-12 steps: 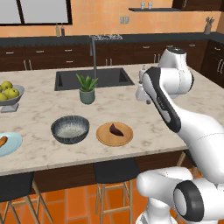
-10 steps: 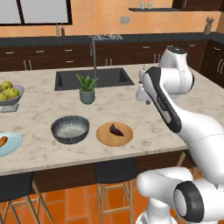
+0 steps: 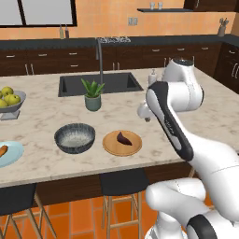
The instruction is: Pick the chicken drumstick and potato from their plates and place them in the bowl. Then put the bowl in the fridge.
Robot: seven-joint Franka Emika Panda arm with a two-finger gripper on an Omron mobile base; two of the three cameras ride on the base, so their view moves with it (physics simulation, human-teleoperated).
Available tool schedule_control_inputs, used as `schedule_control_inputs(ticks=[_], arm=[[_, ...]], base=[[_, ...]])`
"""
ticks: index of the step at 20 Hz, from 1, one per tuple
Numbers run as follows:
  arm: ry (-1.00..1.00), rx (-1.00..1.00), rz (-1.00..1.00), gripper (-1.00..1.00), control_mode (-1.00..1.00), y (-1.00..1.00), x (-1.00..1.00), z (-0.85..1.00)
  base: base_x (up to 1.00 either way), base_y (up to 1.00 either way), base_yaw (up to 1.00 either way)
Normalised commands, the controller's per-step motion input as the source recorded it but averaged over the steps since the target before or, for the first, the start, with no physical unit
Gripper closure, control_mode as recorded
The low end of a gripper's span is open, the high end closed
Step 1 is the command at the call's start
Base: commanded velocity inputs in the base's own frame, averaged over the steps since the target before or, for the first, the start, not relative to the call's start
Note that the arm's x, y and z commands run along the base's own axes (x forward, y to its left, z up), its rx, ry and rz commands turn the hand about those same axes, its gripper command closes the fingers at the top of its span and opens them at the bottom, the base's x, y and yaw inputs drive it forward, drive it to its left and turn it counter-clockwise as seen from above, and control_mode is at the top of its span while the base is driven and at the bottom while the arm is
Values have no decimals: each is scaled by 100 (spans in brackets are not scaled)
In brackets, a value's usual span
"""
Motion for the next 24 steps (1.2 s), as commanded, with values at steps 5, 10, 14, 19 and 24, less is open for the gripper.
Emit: schedule_control_inputs(ticks=[5,10,14,19,24], arm=[[5,-2,0,-100,-100,32,59,-46],[10,-2,1,-100,-100,18,51,-58],[11,-2,0,-100,-100,13,57,-61],[3,0,2,-100,-100,0,46,-55],[0,0,2,-100,-100,0,65,-45]], base=[[0,0,0],[0,0,0],[0,0,0],[0,0,0],[0,0,0]])
